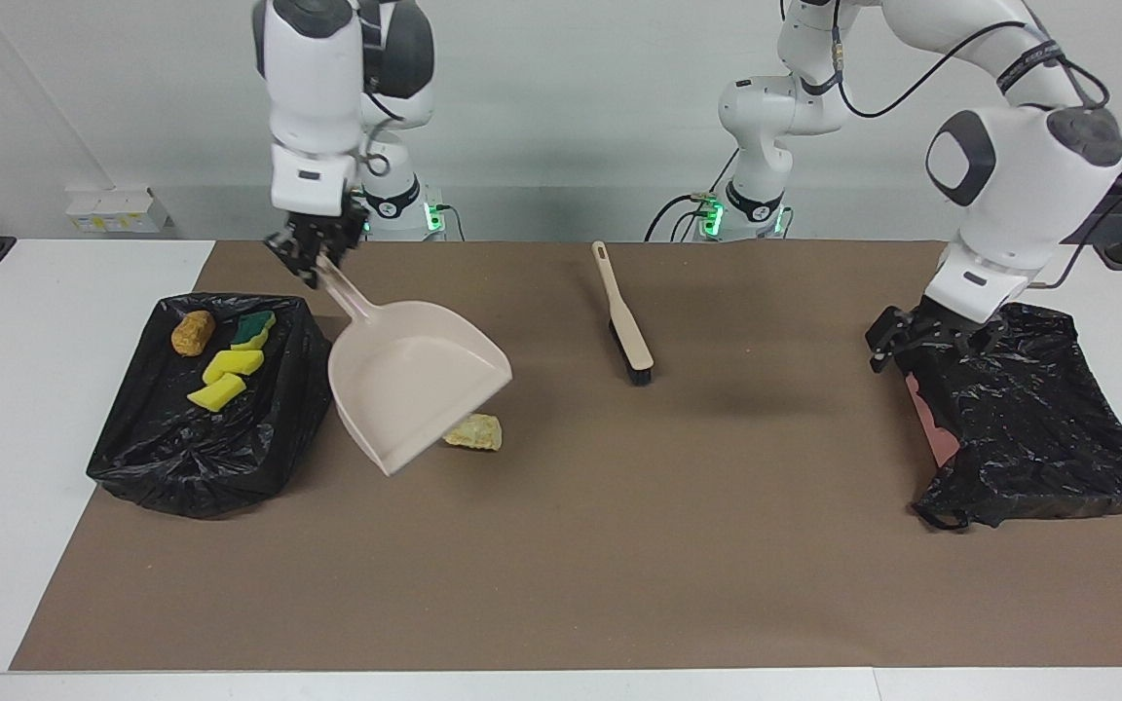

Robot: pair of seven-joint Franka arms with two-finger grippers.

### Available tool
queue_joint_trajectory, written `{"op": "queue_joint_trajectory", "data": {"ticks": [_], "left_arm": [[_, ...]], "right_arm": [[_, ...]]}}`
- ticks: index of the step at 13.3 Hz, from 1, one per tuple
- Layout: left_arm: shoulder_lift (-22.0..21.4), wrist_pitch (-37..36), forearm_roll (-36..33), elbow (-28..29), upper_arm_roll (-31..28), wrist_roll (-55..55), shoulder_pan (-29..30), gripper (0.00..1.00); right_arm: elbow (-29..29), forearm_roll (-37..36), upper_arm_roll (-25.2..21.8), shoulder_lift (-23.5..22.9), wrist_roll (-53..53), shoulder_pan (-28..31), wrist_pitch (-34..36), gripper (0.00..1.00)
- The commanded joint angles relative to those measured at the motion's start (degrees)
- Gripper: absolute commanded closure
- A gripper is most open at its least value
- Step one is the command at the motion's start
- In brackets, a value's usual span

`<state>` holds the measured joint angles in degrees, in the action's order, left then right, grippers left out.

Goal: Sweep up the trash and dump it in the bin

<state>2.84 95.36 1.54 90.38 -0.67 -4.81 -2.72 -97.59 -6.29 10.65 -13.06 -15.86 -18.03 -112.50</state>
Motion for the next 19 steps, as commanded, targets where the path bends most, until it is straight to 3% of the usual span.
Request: {"op": "queue_joint_trajectory", "data": {"ticks": [1,4,9,11,12,13,14,17,19], "left_arm": [[-3.7,-1.5,-0.8,3.7,0.1,-0.7,-0.3,0.00],[-3.1,-3.5,-1.9,1.6,0.1,-1.4,-0.5,0.00],[-2.9,-5.8,-2.7,0.6,0.5,-3.0,-0.6,0.00],[-3.0,-5.6,-2.6,0.7,0.4,-4.2,-0.6,0.00],[-3.1,-5.6,-2.6,0.9,0.5,-4.2,-0.6,0.00],[-3.1,-5.5,-2.6,0.9,0.5,-4.2,-0.6,0.00],[-3.2,-5.7,-2.6,0.9,0.5,-4.2,-0.6,0.00],[-2.8,-5.4,-2.6,1.4,0.8,-4.2,-0.8,0.00],[-2.1,-3.8,-2.5,1.7,0.8,-4.5,-2.9,0.00]], "right_arm": [[14.4,2.0,-0.3,-12.0,-13.4,-4.2,0.6,1.00],[19.4,1.8,-0.3,-20.3,-20.0,-9.2,-5.3,1.00],[18.6,2.1,-0.3,-24.7,-21.5,-10.2,-11.6,0.97],[17.6,1.5,-0.3,-24.6,-21.4,-10.7,-10.5,0.78],[17.7,1.3,-0.3,-24.2,-21.1,-11.4,-10.2,0.52],[17.4,1.1,-0.3,-23.9,-20.5,-11.6,-9.5,0.20],[16.5,1.2,-0.3,-21.6,-19.9,-11.5,-8.0,0.00],[10.5,2.4,-0.2,-13.9,-18.9,-11.6,-5.5,0.00],[3.6,3.1,1.1,-7.3,-18.4,-11.5,-5.5,0.00]]}}
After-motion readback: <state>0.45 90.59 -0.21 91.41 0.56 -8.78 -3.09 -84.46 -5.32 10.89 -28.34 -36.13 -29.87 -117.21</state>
